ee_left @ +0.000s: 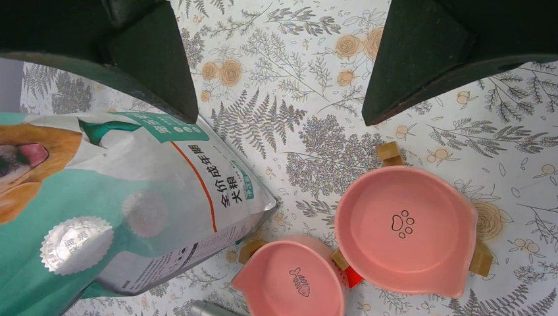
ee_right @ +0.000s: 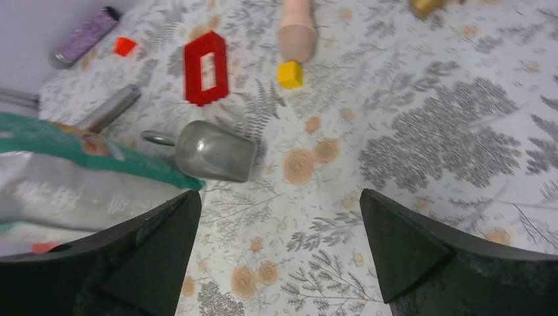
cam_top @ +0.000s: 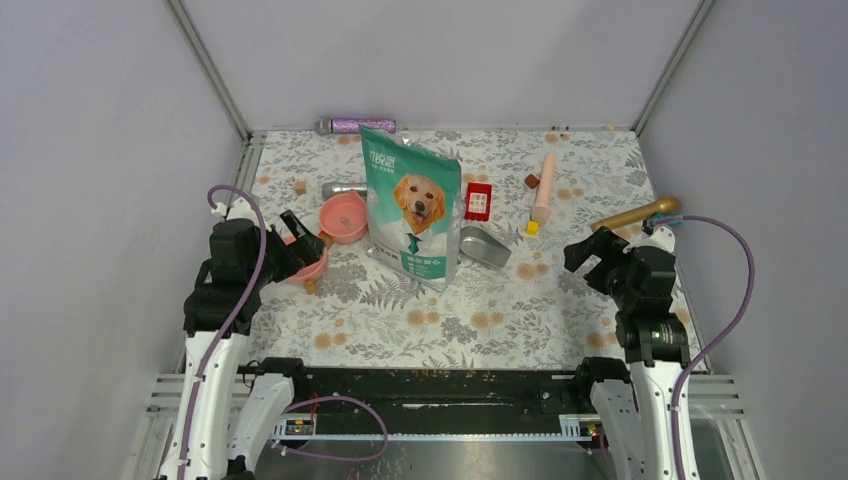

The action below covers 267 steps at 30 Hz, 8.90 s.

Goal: Serve the pet food

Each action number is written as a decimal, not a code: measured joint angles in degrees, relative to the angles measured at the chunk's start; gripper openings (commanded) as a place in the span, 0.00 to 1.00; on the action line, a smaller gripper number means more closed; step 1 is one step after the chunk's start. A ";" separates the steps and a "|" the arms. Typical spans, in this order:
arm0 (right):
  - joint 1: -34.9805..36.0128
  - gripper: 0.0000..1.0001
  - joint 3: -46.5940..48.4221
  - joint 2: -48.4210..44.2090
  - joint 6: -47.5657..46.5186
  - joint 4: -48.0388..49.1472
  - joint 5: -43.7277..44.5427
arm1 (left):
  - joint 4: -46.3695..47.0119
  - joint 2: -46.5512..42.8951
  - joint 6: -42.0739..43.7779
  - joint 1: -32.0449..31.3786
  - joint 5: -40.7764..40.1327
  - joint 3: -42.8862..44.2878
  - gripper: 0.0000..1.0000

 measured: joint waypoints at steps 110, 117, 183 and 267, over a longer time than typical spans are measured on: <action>58.97 0.99 33.57 18.78 -10.86 -2.93 36.87 | 24.02 11.98 -16.94 -5.05 28.98 -10.91 0.99; 58.97 0.99 55.67 33.07 -15.93 -8.20 33.81 | 20.81 22.53 -16.85 -18.56 25.35 7.32 0.99; 47.04 0.91 103.32 79.82 -21.75 -31.71 26.58 | 12.39 38.05 -13.68 -22.84 25.66 14.08 0.99; 45.20 0.00 52.37 50.27 -2.82 -7.21 -11.23 | 19.12 20.63 -14.45 -13.33 29.03 13.31 0.99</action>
